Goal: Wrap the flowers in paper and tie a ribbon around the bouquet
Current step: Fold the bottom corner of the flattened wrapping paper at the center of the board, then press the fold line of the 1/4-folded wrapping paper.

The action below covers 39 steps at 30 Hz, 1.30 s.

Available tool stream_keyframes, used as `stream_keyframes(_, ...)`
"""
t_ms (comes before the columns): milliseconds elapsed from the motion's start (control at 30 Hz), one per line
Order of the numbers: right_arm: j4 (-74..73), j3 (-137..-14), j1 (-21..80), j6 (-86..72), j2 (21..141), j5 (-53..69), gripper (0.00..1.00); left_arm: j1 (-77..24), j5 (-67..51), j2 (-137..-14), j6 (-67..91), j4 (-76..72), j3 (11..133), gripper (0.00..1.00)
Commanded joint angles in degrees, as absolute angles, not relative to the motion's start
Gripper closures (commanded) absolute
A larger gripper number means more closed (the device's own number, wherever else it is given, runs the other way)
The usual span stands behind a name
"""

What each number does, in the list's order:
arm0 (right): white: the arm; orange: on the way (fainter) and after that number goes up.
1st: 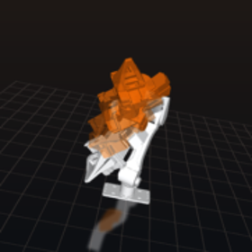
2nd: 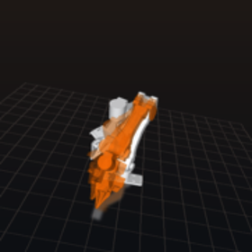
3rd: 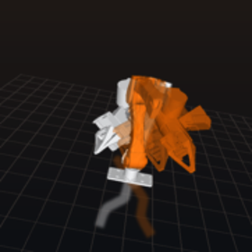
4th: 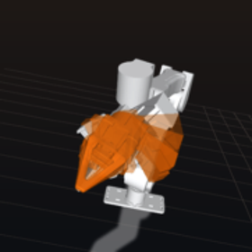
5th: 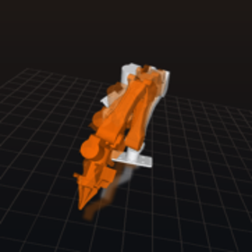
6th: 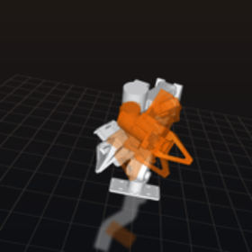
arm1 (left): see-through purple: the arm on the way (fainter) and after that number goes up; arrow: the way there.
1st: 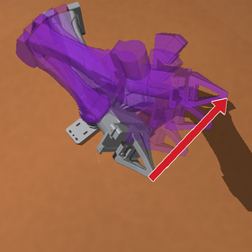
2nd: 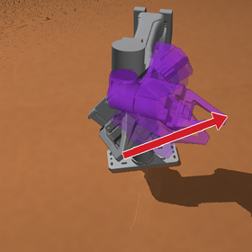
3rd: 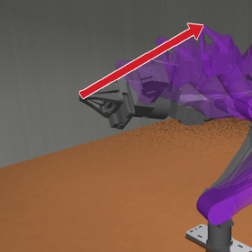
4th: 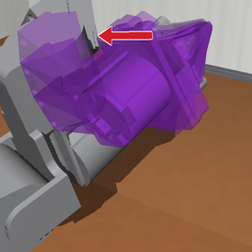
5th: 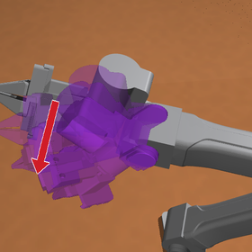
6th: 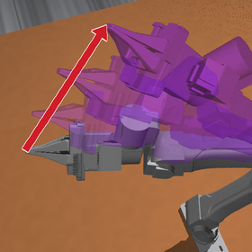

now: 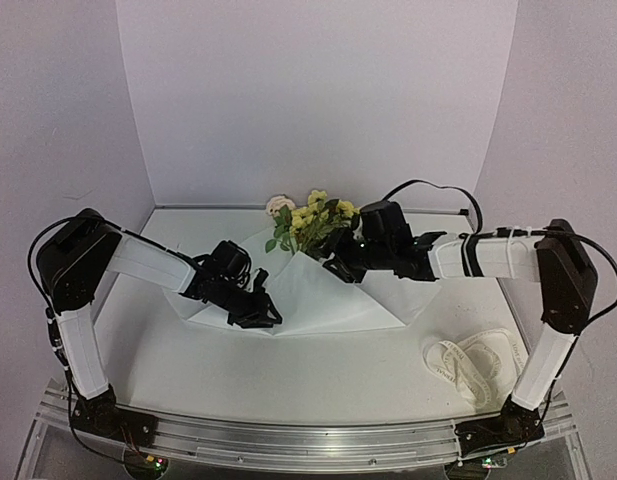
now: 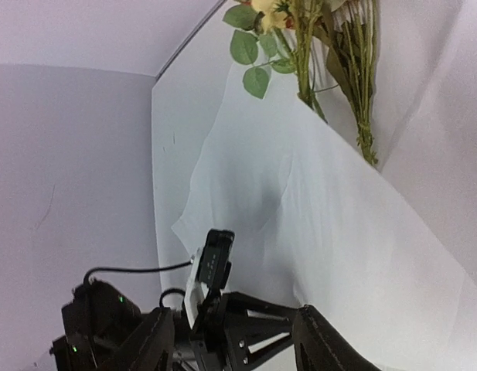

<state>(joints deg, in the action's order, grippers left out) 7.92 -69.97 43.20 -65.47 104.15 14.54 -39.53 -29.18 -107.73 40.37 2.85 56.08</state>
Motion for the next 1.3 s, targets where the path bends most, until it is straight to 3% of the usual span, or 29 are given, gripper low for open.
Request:
stream_keyframes(0, 2.6, -65.5, 46.9, -57.3, 99.2, 16.9, 0.51, -39.0, -27.5, -107.4, 39.3, 2.7, 58.6, 0.71)
stream_keyframes(300, 2.5, -64.4, 51.8, -52.1, 104.5, 18.8, 0.71, -39.0, -28.0, -105.1, 37.9, 4.1, 59.6, 0.71)
stream_keyframes(533, 2.4, -66.9, 53.0, -51.4, 109.7, 20.7, 0.80, -39.0, -28.3, -105.0, 37.4, 4.5, 59.4, 0.71)
stream_keyframes(1267, -0.1, -70.2, 52.8, -49.7, 115.4, 14.6, 0.85, -39.3, -30.1, -101.5, 35.2, 6.7, 60.1, 0.71)
